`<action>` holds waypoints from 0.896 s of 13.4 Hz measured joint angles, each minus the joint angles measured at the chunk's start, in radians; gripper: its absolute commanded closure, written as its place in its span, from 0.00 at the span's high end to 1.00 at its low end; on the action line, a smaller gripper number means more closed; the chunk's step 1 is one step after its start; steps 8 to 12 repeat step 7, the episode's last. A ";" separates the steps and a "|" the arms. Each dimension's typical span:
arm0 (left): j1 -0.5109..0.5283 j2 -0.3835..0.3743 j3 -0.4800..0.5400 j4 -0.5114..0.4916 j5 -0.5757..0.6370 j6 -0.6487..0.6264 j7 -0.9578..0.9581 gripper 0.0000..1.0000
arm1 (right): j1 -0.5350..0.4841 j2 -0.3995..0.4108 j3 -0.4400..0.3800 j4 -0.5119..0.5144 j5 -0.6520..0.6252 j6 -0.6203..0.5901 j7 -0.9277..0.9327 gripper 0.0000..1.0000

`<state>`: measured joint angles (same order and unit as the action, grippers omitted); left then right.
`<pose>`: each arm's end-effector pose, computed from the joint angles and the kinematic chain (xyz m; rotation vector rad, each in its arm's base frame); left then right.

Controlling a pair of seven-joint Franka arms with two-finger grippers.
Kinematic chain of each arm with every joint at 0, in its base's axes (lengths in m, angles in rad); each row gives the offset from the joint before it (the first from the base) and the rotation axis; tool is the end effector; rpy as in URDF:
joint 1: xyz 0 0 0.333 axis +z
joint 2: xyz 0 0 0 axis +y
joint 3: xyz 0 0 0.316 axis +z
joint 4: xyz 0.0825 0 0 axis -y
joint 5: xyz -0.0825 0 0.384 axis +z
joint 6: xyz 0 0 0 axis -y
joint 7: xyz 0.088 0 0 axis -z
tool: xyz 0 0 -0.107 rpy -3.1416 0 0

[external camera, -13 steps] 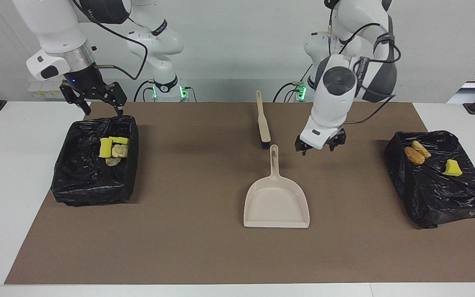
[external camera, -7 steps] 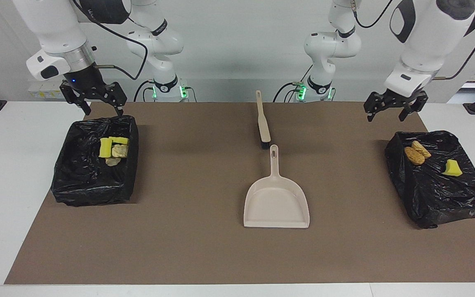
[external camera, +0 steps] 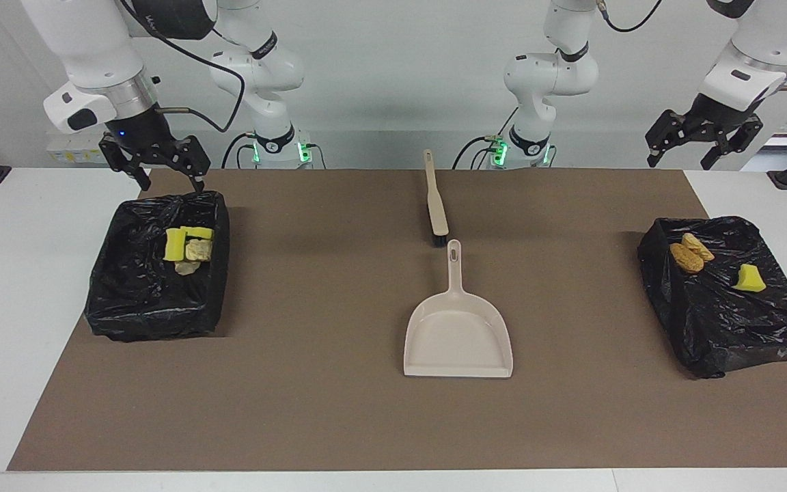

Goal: Sweep and dump trash in bin

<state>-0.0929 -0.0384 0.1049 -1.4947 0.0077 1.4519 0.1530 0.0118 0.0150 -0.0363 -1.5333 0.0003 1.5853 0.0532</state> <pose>0.5299 0.0086 0.6703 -3.1306 0.2198 0.0077 0.5610 -0.0135 0.6352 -3.1384 0.1220 -0.0581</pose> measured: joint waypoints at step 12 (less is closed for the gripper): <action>0.000 0.001 -0.005 0.014 -0.002 -0.008 0.000 1.00 | 0.000 0.000 0.000 0.000 0.000 0.000 0.000 1.00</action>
